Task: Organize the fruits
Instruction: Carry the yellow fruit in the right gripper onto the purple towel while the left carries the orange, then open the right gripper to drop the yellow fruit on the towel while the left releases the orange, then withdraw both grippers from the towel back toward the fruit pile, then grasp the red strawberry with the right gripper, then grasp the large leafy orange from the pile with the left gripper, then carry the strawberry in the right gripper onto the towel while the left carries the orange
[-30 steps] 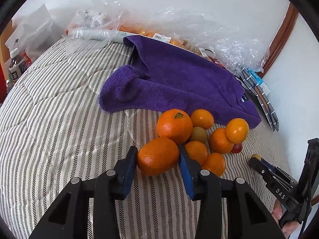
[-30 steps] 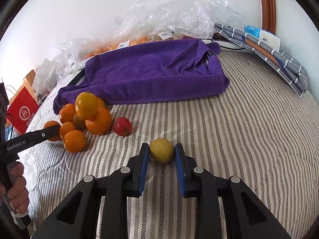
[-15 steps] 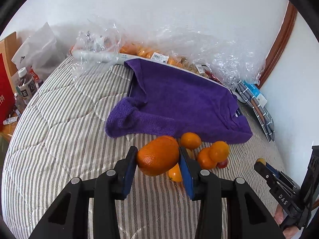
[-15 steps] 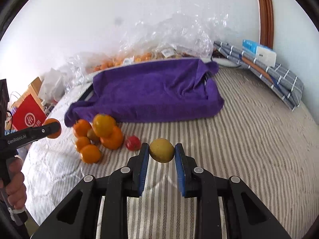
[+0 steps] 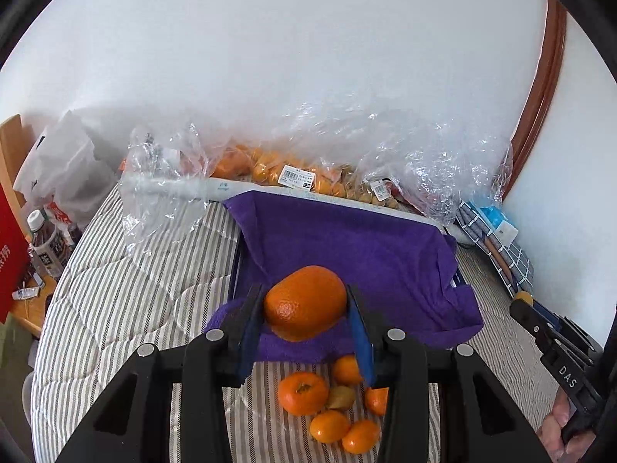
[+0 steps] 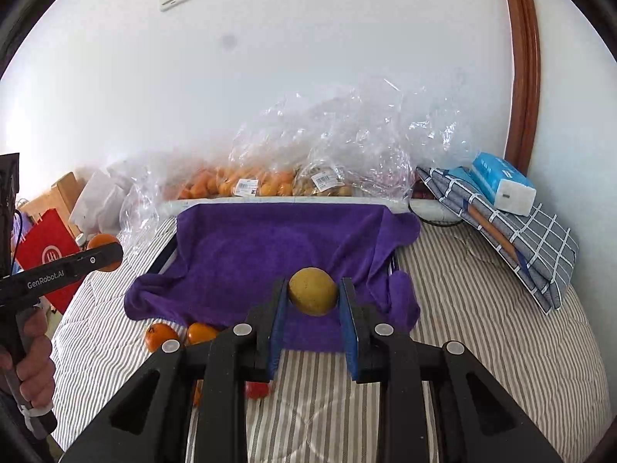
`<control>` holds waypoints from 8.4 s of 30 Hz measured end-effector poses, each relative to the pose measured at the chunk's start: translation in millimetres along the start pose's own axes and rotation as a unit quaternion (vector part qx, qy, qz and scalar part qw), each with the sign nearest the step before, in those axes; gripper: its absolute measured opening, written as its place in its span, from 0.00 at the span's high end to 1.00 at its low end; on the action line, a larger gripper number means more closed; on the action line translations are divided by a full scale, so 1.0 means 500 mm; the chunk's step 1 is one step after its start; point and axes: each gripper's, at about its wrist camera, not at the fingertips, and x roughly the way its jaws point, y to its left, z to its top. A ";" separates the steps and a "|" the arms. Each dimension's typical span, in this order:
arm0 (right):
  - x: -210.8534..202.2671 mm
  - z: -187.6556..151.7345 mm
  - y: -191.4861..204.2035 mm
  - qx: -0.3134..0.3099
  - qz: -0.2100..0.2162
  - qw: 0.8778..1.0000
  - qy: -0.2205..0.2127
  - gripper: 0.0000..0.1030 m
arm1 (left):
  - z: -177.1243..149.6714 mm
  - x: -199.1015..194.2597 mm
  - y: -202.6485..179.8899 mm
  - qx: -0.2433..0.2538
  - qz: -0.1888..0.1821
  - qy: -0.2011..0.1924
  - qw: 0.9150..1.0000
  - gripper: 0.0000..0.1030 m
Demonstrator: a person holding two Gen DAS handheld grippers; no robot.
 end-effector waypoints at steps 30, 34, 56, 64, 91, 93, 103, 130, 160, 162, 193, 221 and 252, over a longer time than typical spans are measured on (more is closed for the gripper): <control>0.289 0.048 -0.051 0.012 -0.022 0.999 0.047 0.75 | 0.022 0.281 0.030 -0.008 -0.014 0.069 0.998 0.62; 0.297 0.032 -0.055 0.004 -0.030 0.998 0.054 0.75 | 0.016 0.284 0.022 0.002 -0.009 0.071 0.997 0.62; 0.334 0.025 -0.067 0.030 -0.029 0.995 0.089 0.74 | 0.004 0.305 0.018 0.002 -0.002 0.105 0.995 0.62; 0.314 0.032 -0.063 0.030 -0.038 0.996 0.070 0.47 | 0.004 0.305 0.013 0.011 -0.002 0.107 0.994 0.62; 0.214 0.047 -0.041 0.035 -0.038 0.998 0.042 0.42 | 0.033 0.202 -0.020 0.010 -0.021 0.041 0.999 0.60; 0.189 0.039 -0.040 0.040 -0.037 0.998 0.038 0.42 | 0.034 0.186 -0.032 0.026 -0.018 0.030 0.999 0.60; 0.088 -0.015 -0.033 0.048 -0.044 0.996 0.057 0.42 | -0.022 0.117 -0.037 0.043 -0.002 0.039 0.998 0.60; 0.083 -0.207 0.130 0.020 0.009 0.994 0.109 0.41 | -0.187 0.035 0.182 -0.020 0.049 0.072 0.996 0.49; 0.123 -0.182 0.077 -0.012 -0.002 0.995 0.104 0.76 | -0.204 0.040 0.175 -0.010 -0.008 0.056 0.998 0.44; 0.113 -0.184 0.062 -0.005 -0.010 0.995 0.097 0.76 | -0.205 0.037 0.163 0.000 -0.011 0.054 0.999 0.44; 0.079 -0.200 0.014 -0.014 -0.005 0.996 0.087 0.76 | -0.174 0.084 0.047 -0.021 -0.014 0.079 0.997 0.61; 0.053 -0.211 0.007 0.005 0.001 0.997 0.076 0.76 | -0.173 -0.021 0.096 -0.044 0.014 0.047 0.998 0.61; 0.013 -0.042 -0.016 0.002 -0.011 1.000 -0.011 0.76 | -0.050 0.010 0.060 -0.030 0.026 -0.002 0.999 0.61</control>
